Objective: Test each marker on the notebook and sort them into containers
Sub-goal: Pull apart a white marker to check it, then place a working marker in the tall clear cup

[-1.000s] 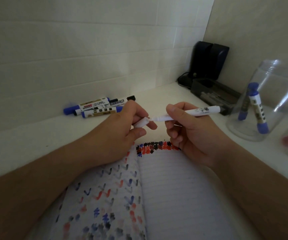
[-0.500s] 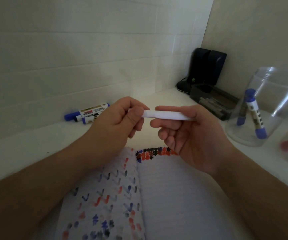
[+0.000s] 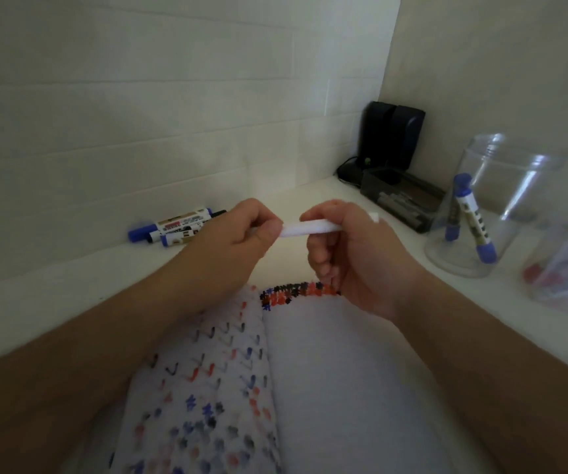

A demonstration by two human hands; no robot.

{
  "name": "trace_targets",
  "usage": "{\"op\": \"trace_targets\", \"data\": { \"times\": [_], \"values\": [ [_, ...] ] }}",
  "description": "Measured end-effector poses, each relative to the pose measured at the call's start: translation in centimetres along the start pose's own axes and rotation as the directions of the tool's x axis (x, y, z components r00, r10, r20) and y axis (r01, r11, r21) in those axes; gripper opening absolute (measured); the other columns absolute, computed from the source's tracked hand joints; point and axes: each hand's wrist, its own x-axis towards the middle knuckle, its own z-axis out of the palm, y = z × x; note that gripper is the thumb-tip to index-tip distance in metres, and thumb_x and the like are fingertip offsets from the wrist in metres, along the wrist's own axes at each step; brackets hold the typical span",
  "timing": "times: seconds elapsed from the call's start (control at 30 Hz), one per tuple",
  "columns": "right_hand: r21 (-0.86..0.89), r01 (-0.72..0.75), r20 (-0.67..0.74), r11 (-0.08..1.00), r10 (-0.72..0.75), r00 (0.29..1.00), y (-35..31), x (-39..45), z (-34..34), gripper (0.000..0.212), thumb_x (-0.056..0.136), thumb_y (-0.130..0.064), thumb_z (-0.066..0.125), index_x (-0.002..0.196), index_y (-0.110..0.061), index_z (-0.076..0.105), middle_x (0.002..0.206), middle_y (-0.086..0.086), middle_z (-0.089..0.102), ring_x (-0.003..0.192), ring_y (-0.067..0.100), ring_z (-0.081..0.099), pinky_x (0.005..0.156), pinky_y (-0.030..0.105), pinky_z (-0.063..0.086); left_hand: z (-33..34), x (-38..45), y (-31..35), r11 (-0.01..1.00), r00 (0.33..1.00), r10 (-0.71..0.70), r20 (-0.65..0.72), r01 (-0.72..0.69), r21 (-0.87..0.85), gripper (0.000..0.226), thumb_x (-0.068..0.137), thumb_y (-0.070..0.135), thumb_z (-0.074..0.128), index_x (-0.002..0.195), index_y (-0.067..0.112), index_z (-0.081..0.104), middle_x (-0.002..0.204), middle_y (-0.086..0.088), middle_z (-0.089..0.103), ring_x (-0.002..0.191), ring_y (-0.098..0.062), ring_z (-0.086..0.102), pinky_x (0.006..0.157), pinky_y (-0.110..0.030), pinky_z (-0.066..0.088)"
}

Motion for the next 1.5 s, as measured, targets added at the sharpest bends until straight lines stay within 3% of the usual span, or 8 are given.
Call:
{"op": "trace_targets", "data": {
  "times": [0.23, 0.37, 0.47, 0.73, 0.97, 1.13, 1.33, 1.5],
  "values": [
    [-0.345, 0.165, -0.104, 0.924, -0.213, 0.972, -5.1, -6.0, -3.2, 0.012, 0.093, -0.014, 0.075, 0.088, -0.014, 0.063, 0.071, 0.008, 0.067, 0.059, 0.018, 0.059, 0.054, 0.031, 0.046, -0.9, -1.7, 6.4, 0.991, 0.996, 0.082, 0.035, -0.085, 0.106, 0.006, 0.095, 0.036, 0.066, 0.097, 0.037, 0.060, 0.086, 0.018, 0.067, 0.067, -0.003, 0.058, 0.062, -0.021, 0.042],
    [-0.726, 0.159, -0.101, 0.669, -0.333, 0.938, -5.9, -18.0, -8.6, 0.015, 0.087, -0.024, 0.081, 0.086, -0.018, 0.068, 0.074, 0.002, 0.073, 0.066, 0.016, 0.070, 0.064, 0.033, 0.058, 4.2, -5.4, 13.1, 0.959, 0.957, 0.198, 0.214, -0.235, 0.161, 0.014, 0.088, 0.038, 0.074, 0.095, 0.036, 0.063, 0.086, 0.027, 0.067, 0.076, 0.003, 0.063, 0.061, -0.010, 0.043],
    [-0.853, 0.049, -0.144, 0.520, -0.323, 0.935, -4.0, -29.1, -13.2, 0.015, 0.081, -0.037, 0.083, 0.081, -0.029, 0.069, 0.075, -0.008, 0.071, 0.070, 0.012, 0.068, 0.062, 0.025, 0.054, 11.0, -9.0, 17.8, 0.907, 0.848, 0.263, 0.460, -0.380, 0.182, 0.015, 0.087, 0.045, 0.072, 0.095, 0.039, 0.060, 0.086, 0.022, 0.065, 0.081, 0.007, 0.059, 0.062, -0.012, 0.040],
    [-0.653, -0.469, -0.543, 0.595, 0.063, 0.837, 8.4, -50.7, -24.3, 0.023, 0.088, -0.031, 0.081, 0.098, -0.049, 0.071, 0.098, -0.031, 0.071, 0.094, -0.004, 0.067, 0.081, 0.020, 0.055, 32.8, -19.5, 24.6, 0.799, 0.471, 0.362, 0.804, -0.601, -0.008, 0.010, 0.097, 0.039, 0.060, 0.098, 0.035, 0.052, 0.092, 0.011, 0.059, 0.082, -0.008, 0.056, 0.075, -0.037, 0.054],
    [-0.523, -0.685, -0.736, 0.506, 0.137, 0.663, 17.8, -57.2, -29.6, 0.018, 0.098, -0.035, 0.071, 0.116, -0.037, 0.068, 0.106, -0.014, 0.071, 0.092, 0.001, 0.065, 0.079, 0.026, 0.052, 47.0, -23.8, 23.0, 0.920, 0.290, 0.109, 0.951, -0.392, 0.014, 0.014, 0.098, 0.027, 0.060, 0.111, 0.032, 0.060, 0.107, 0.008, 0.063, 0.094, -0.013, 0.061, 0.085, -0.039, 0.057],
    [-0.546, -0.711, -0.758, 0.443, 0.099, 0.644, 19.0, -55.7, -31.1, 0.041, 0.094, -0.045, 0.072, 0.132, -0.033, 0.065, 0.130, -0.019, 0.063, 0.120, 0.002, 0.059, 0.101, 0.028, 0.053, 48.0, -22.6, 23.2, 0.916, 0.413, 0.137, 0.900, -0.399, 0.043, 0.023, 0.095, 0.025, 0.063, 0.116, 0.032, 0.062, 0.121, 0.009, 0.057, 0.112, -0.015, 0.056, 0.094, -0.037, 0.053],
    [-0.705, -0.374, -0.584, 0.602, -0.195, 0.788, 11.1, -45.7, -27.4, 0.021, 0.083, -0.045, 0.075, 0.103, -0.037, 0.075, 0.095, -0.023, 0.071, 0.092, -0.003, 0.067, 0.077, 0.018, 0.055, 35.5, -14.5, 26.7, 0.894, 0.621, 0.375, 0.688, -0.439, -0.092, 0.017, 0.095, 0.037, 0.062, 0.111, 0.039, 0.062, 0.108, 0.019, 0.057, 0.101, 0.002, 0.053, 0.086, -0.017, 0.046],
    [-0.833, -0.040, -0.314, 0.552, -0.411, 0.856, 2.2, -33.9, -19.3, 0.017, 0.078, -0.047, 0.075, 0.094, -0.045, 0.071, 0.100, -0.026, 0.068, 0.091, 0.003, 0.065, 0.070, 0.011, 0.050, 21.6, -7.3, 22.3, 0.890, 0.852, 0.333, 0.403, -0.426, 0.164, 0.014, 0.090, 0.040, 0.065, 0.105, 0.042, 0.063, 0.093, 0.019, 0.056, 0.092, -0.001, 0.054, 0.073, -0.017, 0.043]
  ]
}}
